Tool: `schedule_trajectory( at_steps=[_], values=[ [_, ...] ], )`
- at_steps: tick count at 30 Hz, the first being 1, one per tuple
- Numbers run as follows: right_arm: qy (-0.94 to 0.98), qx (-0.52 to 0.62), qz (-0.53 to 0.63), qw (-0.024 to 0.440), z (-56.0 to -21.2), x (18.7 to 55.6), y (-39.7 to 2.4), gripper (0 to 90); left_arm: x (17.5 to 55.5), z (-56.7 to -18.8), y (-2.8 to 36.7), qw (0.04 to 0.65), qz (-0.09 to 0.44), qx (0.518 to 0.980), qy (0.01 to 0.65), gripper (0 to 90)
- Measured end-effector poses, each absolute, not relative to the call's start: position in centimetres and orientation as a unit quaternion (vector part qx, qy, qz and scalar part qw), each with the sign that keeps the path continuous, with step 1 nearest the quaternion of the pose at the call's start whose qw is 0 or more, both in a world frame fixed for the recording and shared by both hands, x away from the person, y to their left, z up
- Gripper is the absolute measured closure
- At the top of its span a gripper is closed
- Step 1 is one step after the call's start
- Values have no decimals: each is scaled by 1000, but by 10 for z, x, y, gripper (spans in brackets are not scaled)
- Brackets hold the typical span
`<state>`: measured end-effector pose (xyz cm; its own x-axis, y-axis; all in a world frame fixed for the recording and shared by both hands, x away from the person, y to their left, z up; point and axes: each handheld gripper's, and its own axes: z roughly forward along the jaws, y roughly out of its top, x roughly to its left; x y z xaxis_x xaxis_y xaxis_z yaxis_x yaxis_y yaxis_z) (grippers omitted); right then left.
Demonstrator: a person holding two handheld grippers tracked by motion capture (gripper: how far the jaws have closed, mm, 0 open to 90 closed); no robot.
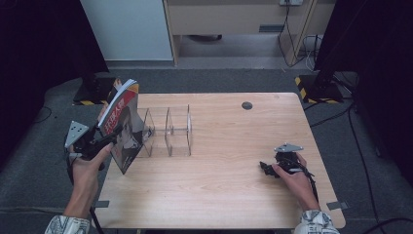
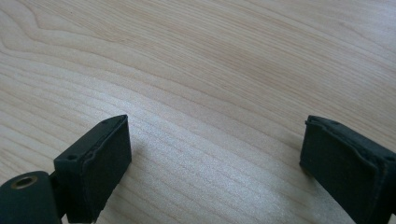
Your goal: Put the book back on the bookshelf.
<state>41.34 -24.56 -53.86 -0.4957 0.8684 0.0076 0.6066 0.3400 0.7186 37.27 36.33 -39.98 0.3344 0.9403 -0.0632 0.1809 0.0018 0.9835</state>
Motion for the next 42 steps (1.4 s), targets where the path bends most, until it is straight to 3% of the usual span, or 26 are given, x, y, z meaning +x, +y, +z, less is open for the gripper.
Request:
schedule_trajectory(
  at_steps=[5, 14, 23, 42],
  values=[
    [795, 464, 340, 192, -539, 413, -245, 89, 369, -405, 364, 537, 348, 618, 456, 238],
    [795, 464, 340, 193, -539, 414, -245, 87, 365, -399, 362, 550, 350, 609, 450, 571],
    [795, 464, 340, 193, -539, 414, -245, 87, 366, -396, 364, 569, 328, 587, 473, 796],
    [795, 465, 340, 192, -539, 414, -245, 86, 364, -403, 382, 628, 283, 493, 531, 859]
  ],
)
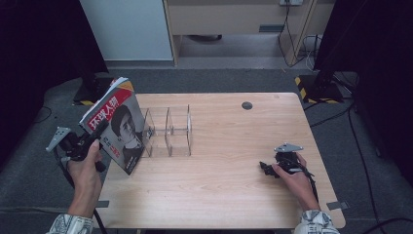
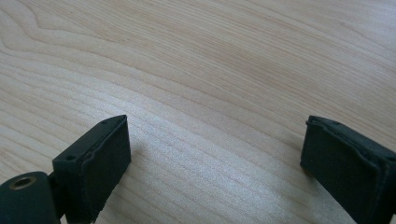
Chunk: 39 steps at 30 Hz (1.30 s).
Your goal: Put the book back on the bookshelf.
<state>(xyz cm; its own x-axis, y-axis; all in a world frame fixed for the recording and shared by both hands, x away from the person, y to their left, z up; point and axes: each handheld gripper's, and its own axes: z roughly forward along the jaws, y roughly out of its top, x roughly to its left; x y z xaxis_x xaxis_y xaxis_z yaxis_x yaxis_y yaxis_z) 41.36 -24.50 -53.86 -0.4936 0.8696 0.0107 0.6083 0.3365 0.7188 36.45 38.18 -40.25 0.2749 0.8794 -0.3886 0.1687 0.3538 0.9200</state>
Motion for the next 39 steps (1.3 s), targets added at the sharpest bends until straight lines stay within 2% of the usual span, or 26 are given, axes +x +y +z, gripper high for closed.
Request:
schedule_trajectory(
  at_steps=[13, 21, 25, 39],
  values=[
    [795, 464, 340, 193, -539, 414, -245, 86, 363, -407, 380, 608, 310, 498, 535, 847],
    [795, 465, 340, 192, -539, 414, -245, 86, 362, -404, 375, 585, 336, 525, 519, 771],
    [795, 464, 340, 193, -539, 414, -245, 86, 362, -404, 375, 581, 337, 535, 513, 764],
    [795, 465, 340, 192, -539, 414, -245, 85, 359, -411, 374, 545, 355, 580, 490, 455]
  ],
)
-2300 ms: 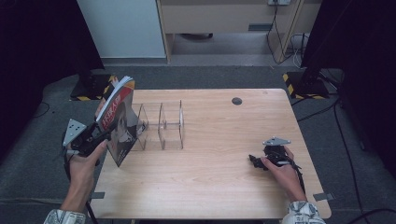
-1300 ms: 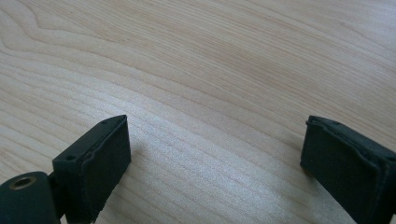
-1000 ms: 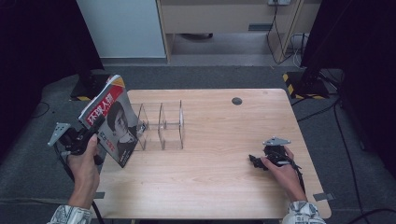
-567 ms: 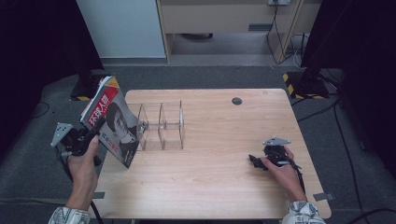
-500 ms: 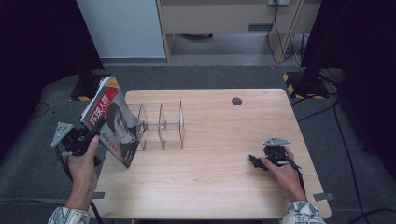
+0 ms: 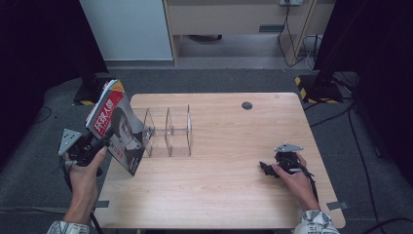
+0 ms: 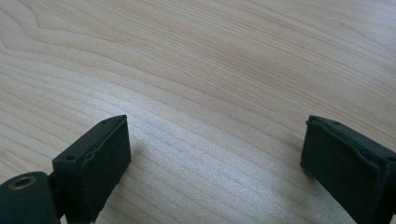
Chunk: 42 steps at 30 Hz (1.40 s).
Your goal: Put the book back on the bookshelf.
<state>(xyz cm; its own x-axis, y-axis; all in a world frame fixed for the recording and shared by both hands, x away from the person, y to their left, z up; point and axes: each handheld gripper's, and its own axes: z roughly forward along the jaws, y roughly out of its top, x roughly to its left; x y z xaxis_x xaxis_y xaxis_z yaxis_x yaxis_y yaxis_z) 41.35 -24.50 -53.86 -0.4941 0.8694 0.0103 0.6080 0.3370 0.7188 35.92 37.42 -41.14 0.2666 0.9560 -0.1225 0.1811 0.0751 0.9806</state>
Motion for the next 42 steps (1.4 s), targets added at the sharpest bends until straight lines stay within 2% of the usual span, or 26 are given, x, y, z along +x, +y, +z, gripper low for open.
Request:
schedule_trajectory(
  at_steps=[9, 42],
  values=[
    [795, 465, 340, 192, -539, 414, -245, 86, 354, -419, 369, 518, 356, 617, 473, 286],
    [797, 462, 340, 191, -539, 413, -245, 84, 340, -447, 372, 488, 332, 651, 477, 106]
  ],
)
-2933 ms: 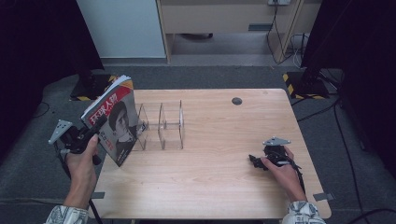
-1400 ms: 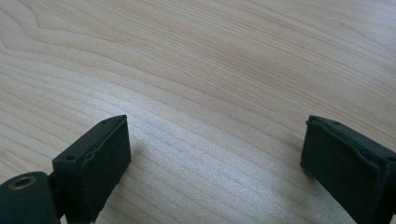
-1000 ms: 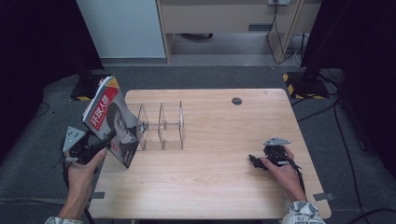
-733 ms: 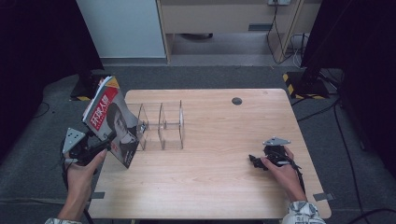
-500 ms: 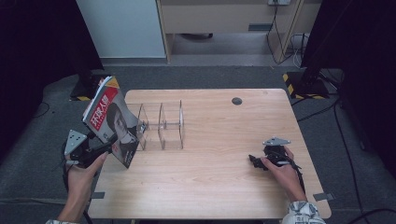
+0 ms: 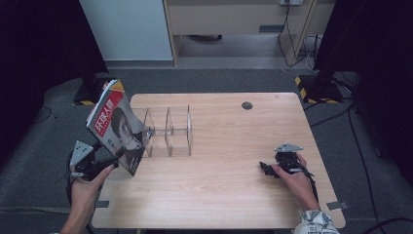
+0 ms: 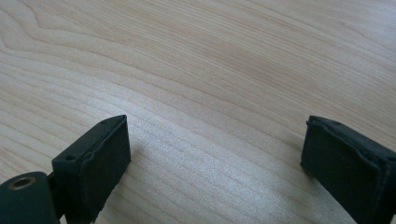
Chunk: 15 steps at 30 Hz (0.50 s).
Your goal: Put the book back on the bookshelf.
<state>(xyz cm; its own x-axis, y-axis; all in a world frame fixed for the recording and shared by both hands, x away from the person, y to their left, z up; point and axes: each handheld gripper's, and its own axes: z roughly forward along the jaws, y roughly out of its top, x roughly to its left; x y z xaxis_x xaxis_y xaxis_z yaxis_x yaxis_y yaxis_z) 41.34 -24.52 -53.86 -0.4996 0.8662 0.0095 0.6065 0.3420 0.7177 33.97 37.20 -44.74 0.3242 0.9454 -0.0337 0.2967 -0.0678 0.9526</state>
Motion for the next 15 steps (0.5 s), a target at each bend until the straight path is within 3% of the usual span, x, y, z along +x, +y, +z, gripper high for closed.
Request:
schedule_trajectory(
  at_steps=[15],
  values=[
    [796, 462, 340, 191, -539, 413, -245, 84, 334, -469, 377, 466, 306, 676, 482, 97]
  ],
)
